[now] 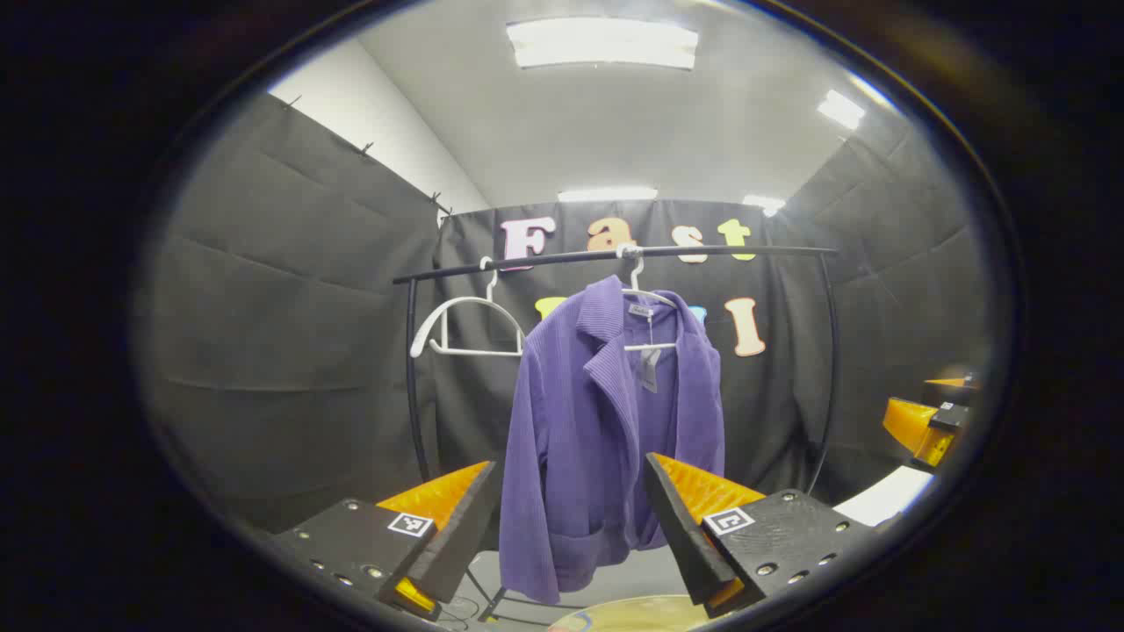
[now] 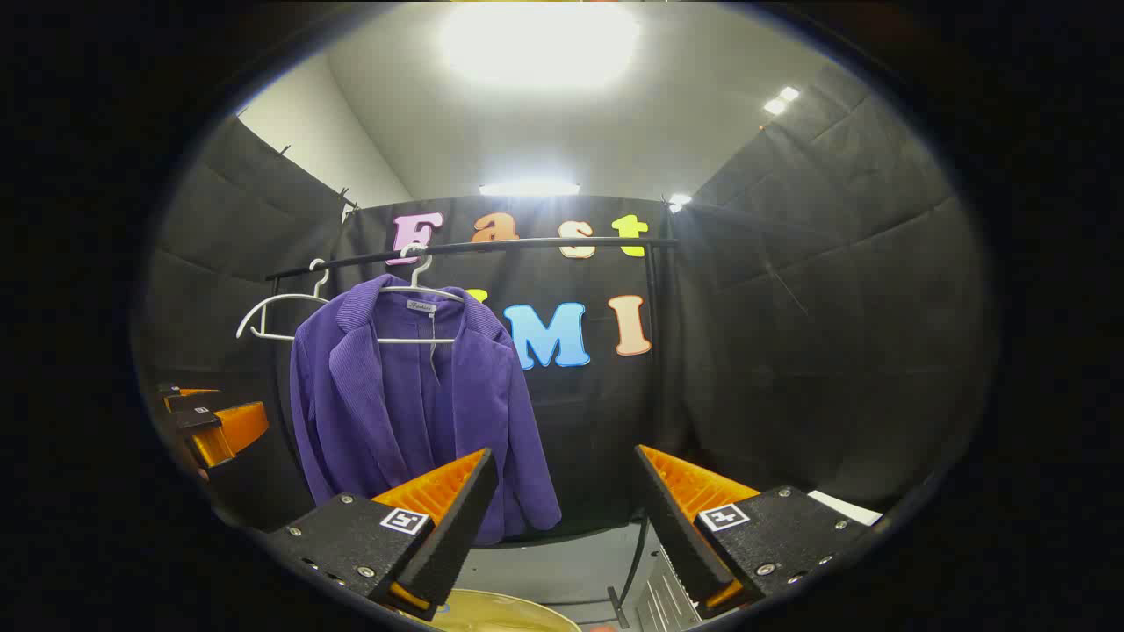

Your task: Grasp the clothes on the hanger with both hands and then place them into the laundry hamper below.

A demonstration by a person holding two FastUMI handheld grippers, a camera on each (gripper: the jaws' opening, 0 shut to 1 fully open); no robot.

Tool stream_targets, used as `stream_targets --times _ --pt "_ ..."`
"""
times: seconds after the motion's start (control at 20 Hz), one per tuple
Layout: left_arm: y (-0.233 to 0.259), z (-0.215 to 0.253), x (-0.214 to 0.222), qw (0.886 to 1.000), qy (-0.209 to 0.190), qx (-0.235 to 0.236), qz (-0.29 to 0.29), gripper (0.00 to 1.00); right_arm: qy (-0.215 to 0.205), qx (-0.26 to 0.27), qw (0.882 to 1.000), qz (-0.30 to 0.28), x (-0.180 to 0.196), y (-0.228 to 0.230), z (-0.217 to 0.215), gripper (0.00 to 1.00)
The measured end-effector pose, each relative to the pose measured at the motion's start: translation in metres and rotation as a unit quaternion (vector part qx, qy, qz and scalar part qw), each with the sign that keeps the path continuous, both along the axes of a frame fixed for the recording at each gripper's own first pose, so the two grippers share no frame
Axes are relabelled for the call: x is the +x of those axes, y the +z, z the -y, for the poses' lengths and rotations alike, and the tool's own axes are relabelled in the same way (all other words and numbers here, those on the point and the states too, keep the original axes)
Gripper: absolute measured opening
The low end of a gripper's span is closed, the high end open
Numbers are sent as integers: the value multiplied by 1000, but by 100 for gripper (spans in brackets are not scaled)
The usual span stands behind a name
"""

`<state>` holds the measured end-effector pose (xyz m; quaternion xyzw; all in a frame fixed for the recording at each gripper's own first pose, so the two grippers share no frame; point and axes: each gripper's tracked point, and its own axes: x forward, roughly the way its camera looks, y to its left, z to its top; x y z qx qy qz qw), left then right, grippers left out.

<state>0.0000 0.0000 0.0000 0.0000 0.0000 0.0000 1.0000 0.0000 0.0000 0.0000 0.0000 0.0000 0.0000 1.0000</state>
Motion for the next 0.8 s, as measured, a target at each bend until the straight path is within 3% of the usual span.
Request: stream_targets --times 0.4,0.45,0.5,0.8 --pt "0 0 4 1000 -2 0 3 100 -6 1 1000 -11 2 -8 4 96" --pt "-1 1 3 1000 -2 -1 3 95 -8 1 1000 -12 3 -7 5 96" --pt "0 1 4 1000 -3 -2 4 100 -9 2 1000 -11 3 -8 6 96" --pt "9 6 12 1000 0 5 11 100 -7 5 1000 -5 13 0 8 96"
